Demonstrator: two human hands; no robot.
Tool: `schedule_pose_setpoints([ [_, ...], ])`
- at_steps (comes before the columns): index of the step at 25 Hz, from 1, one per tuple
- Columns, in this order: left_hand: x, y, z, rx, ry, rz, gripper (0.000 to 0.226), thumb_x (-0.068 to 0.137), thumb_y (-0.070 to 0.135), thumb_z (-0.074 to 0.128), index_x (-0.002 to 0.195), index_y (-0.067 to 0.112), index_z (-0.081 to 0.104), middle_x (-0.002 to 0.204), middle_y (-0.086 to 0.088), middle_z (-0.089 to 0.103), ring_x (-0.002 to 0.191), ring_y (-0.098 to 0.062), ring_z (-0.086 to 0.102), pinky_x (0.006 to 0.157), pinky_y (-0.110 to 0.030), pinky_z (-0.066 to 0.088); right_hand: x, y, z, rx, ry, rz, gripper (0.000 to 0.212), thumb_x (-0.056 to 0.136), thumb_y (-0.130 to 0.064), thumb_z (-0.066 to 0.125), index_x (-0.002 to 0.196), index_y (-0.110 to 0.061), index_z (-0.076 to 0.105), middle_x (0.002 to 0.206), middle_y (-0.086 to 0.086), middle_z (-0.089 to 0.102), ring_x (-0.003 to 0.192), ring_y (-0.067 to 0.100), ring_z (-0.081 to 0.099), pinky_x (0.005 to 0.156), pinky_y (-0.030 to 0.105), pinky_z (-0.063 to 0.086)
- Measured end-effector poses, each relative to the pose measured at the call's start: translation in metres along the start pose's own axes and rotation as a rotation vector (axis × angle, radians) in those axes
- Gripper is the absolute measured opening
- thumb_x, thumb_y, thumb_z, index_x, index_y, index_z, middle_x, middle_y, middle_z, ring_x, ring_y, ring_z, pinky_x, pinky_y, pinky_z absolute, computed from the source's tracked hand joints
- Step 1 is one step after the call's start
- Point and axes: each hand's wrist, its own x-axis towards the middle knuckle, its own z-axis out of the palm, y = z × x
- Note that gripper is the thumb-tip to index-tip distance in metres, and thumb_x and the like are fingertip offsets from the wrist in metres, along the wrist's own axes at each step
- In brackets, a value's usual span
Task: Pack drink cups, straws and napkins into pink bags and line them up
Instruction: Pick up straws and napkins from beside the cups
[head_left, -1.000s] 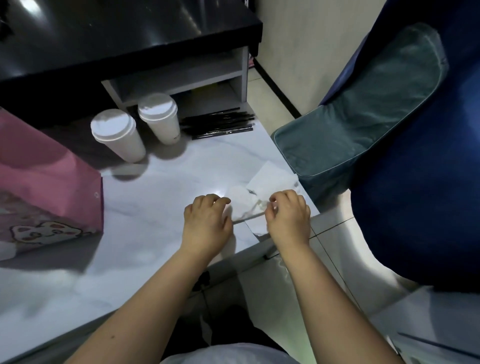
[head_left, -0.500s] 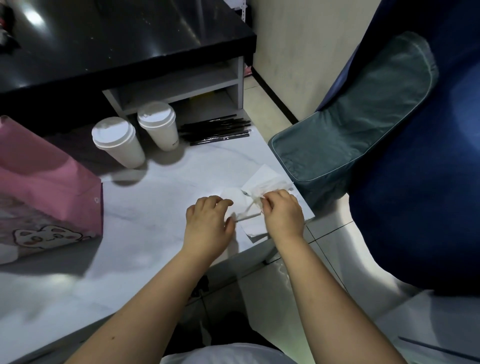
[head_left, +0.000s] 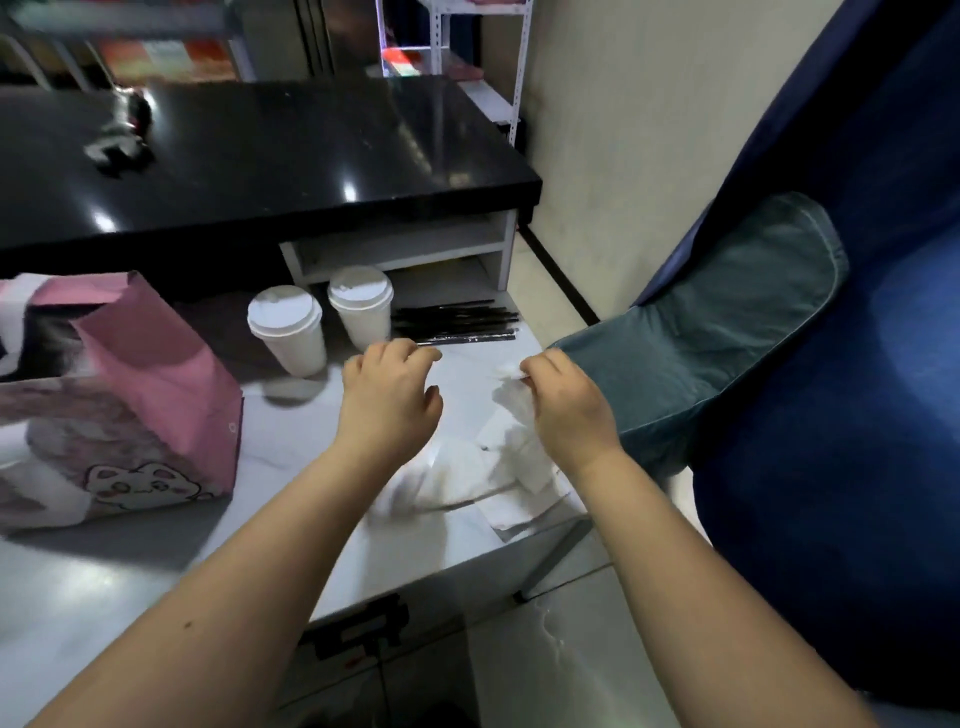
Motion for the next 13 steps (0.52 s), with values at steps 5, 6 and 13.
schedule_pose_setpoints([
  [5,0.021,-0.049,-0.073,0.074,0.153,-0.026,0.039,0.083,0.022,0.059,0.122,0.018,0.061,0.118,-0.006,0.059,0.110,-0.030,0.049,0.090,-0.041,0.032,0.069,-0.070,-0.024,-0.049,0.015,-0.359,0.023,0.068,0.023,0.056,0.081,0.004,0.061,0.078,0.017,0.058,0.060,0.033,0.051,0.047,0.030,0.034],
  [6,0.021,-0.063,-0.088,0.094,0.183,-0.040,0.039,0.082,0.023,0.059,0.121,0.018,0.061,0.117,-0.005,0.059,0.110,-0.030,0.050,0.089,-0.040,0.033,0.081,-0.086,-0.025,-0.055,0.001,-0.427,0.024,0.068,0.023,0.053,0.081,0.005,0.060,0.079,0.018,0.057,0.061,0.034,0.051,0.048,0.034,0.039],
  [13,-0.008,-0.180,-0.176,0.113,0.338,-0.133,0.037,0.080,0.018,0.065,0.117,0.015,0.066,0.109,-0.006,0.063,0.107,-0.031,0.054,0.088,-0.043,0.037,0.132,-0.216,-0.001,-0.163,0.034,-0.765,0.024,0.062,0.019,0.062,0.075,-0.001,0.061,0.076,0.015,0.059,0.060,0.029,0.049,0.052,0.042,0.046],
])
